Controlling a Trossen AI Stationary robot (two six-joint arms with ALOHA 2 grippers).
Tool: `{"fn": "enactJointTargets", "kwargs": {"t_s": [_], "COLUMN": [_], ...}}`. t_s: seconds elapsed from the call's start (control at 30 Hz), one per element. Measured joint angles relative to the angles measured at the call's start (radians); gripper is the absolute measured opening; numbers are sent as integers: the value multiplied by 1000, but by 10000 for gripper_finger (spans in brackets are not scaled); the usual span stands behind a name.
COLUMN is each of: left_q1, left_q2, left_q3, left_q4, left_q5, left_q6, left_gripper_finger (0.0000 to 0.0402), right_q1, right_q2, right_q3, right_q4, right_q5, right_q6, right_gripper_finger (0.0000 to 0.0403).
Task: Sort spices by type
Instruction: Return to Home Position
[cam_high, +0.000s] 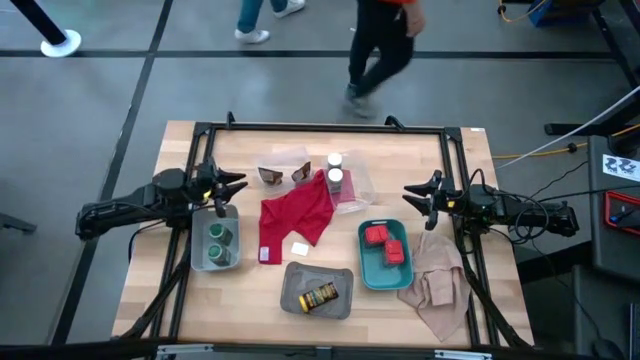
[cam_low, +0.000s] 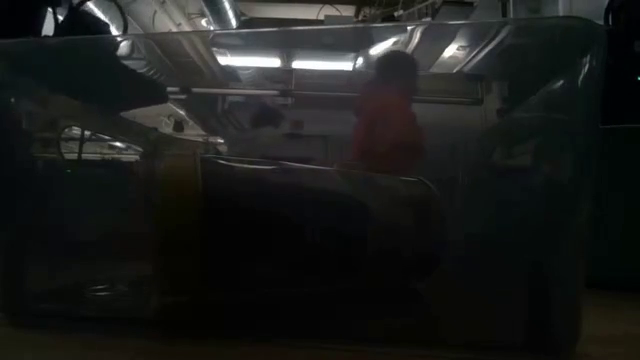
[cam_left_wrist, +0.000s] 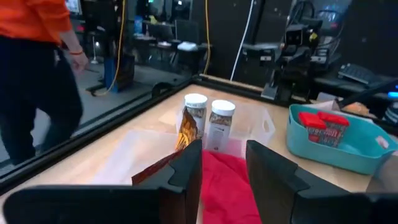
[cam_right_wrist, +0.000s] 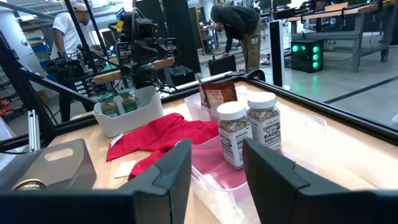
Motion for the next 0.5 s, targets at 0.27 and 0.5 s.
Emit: {"fn": "enactJointTargets", "kwargs": {"t_s": [0.27,0.5], "left_q1": [0,-1], "left_q2": [1,0], "left_q3": [-62,-111], "left_q4": [11,162], "left_q5": [2,10], "left_q6": [-19,44], "left_gripper_finger": [109,109], "right_q1": [0,0], "right_q2": [0,0], "right_q3": [0,0], "right_q4": [0,-2], "right_q5": [7,6], "right_q6": [0,-1], "right_gripper_finger": [143,143]}}
